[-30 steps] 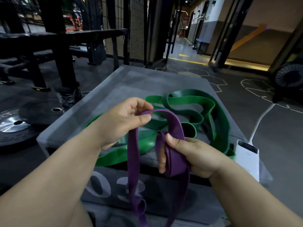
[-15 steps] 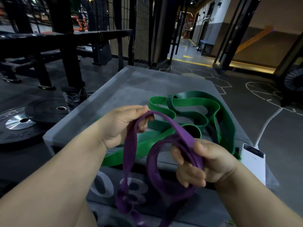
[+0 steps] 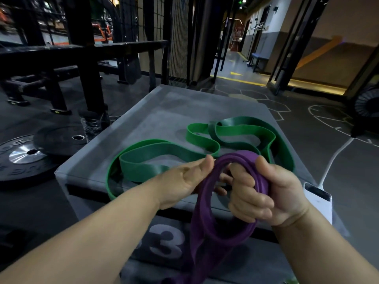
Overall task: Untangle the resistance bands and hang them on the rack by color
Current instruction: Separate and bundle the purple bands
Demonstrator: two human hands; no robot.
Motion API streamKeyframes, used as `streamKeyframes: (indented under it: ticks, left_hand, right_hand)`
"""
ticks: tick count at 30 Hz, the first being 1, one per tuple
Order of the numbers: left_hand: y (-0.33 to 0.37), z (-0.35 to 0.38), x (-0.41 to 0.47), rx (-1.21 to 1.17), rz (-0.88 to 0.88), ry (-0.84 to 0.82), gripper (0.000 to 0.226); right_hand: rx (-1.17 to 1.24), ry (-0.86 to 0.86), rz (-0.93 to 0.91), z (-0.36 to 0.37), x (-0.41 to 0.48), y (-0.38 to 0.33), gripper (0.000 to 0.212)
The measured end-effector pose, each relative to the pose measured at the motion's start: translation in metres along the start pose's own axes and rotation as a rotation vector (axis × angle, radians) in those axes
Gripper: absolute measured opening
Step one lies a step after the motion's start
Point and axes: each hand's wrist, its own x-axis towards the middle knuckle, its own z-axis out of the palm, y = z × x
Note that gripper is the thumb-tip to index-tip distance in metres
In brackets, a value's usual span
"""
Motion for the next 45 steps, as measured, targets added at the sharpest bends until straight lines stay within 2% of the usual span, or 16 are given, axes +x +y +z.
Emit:
streamKeyframes:
  ticks: [5, 9, 11, 13, 16, 20, 24, 28, 32, 34, 36, 40, 41, 43, 44, 45]
  left_hand:
    - [-0.004, 0.004, 0.004, -0.023, 0.125, 0.057, 0.074]
    - [0.002, 0.004, 0.008, -0.149, 0.196, 0.060, 0.052]
    - [0.008, 0.001, 0.006, -0.143, 0.192, -0.004, 0.047]
    - [0.009, -0.004, 0.004, -0.133, 0.160, -0.140, 0.034]
    - [0.006, -0.008, 0.002, -0.065, 0.092, -0.229, 0.037]
    - [0.008, -0.001, 0.004, -0.169, 0.135, -0.076, 0.019]
    - [0.013, 0.004, 0.005, -0.369, 0.157, -0.012, 0.023]
    - [0.012, 0.006, 0.004, -0.450, 0.097, -0.200, 0.044]
    - [0.003, 0.007, 0.008, -0.157, 0.024, -0.009, 0.052]
    - [-0.004, 0.007, 0.010, -0.125, -0.040, -0.033, 0.072]
    - [-0.009, 0.007, 0.009, -0.093, -0.100, -0.081, 0.078]
    - [-0.019, 0.002, 0.007, 0.001, -0.127, -0.375, 0.031]
    - [-0.023, 0.001, 0.010, 0.072, -0.176, -0.391, 0.036]
    - [-0.027, 0.003, 0.015, 0.231, -0.248, -0.345, 0.068]
    - [-0.029, 0.005, 0.017, 0.300, -0.248, -0.304, 0.071]
    - [-0.030, 0.008, 0.019, 0.342, -0.233, -0.240, 0.062]
  right_hand:
    - [0.100, 0.028, 0.020, 0.002, 0.001, -0.002, 0.021]
    - [0.132, 0.041, 0.009, -0.001, 0.001, -0.001, 0.020]
    - [0.125, 0.044, -0.018, -0.001, 0.000, -0.002, 0.020]
    - [0.131, 0.053, -0.048, -0.001, 0.000, -0.003, 0.025]
    - [0.126, 0.062, -0.094, -0.002, 0.001, -0.003, 0.034]
    - [0.049, 0.032, -0.157, 0.001, -0.002, -0.005, 0.038]
    - [-0.077, 0.032, -0.146, -0.001, -0.004, 0.001, 0.039]
    - [-0.074, -0.001, -0.158, -0.001, 0.002, 0.002, 0.046]
    - [-0.074, -0.010, -0.161, 0.001, 0.002, 0.000, 0.061]
    - [-0.101, 0.009, -0.185, 0.001, 0.001, -0.001, 0.073]
    - [-0.101, 0.050, -0.232, 0.000, 0.000, -0.007, 0.082]
    - [-0.004, 0.132, -0.370, -0.007, -0.001, -0.020, 0.075]
    - [0.007, 0.162, -0.396, -0.009, -0.002, -0.023, 0.072]
    - [0.023, 0.221, -0.443, -0.014, -0.003, -0.028, 0.066]
    - [0.035, 0.247, -0.467, -0.015, -0.004, -0.031, 0.064]
    - [0.039, 0.277, -0.491, -0.016, -0.005, -0.033, 0.062]
